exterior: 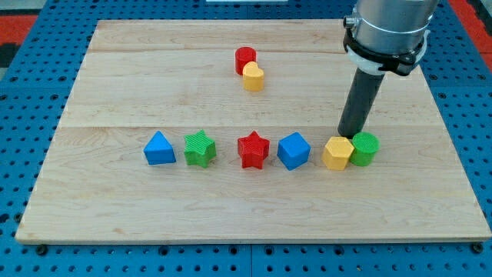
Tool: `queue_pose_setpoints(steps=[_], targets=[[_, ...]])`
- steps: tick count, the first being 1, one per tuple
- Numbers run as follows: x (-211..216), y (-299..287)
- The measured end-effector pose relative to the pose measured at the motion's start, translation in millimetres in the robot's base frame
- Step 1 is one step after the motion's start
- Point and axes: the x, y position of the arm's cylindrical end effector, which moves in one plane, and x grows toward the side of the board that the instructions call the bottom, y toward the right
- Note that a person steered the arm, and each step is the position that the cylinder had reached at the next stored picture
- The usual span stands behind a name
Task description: Move the yellow heart towards to the center left
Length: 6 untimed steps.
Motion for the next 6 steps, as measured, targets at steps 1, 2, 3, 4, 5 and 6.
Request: queue_pose_setpoints(steps=[1,2,3,4,5,6], targets=[[5.2,8.7],[-22.3,23.6],[-94.8,5.3],[-136.6,-62.2],[-130.0,-139.4],[-132.5,-210.5]])
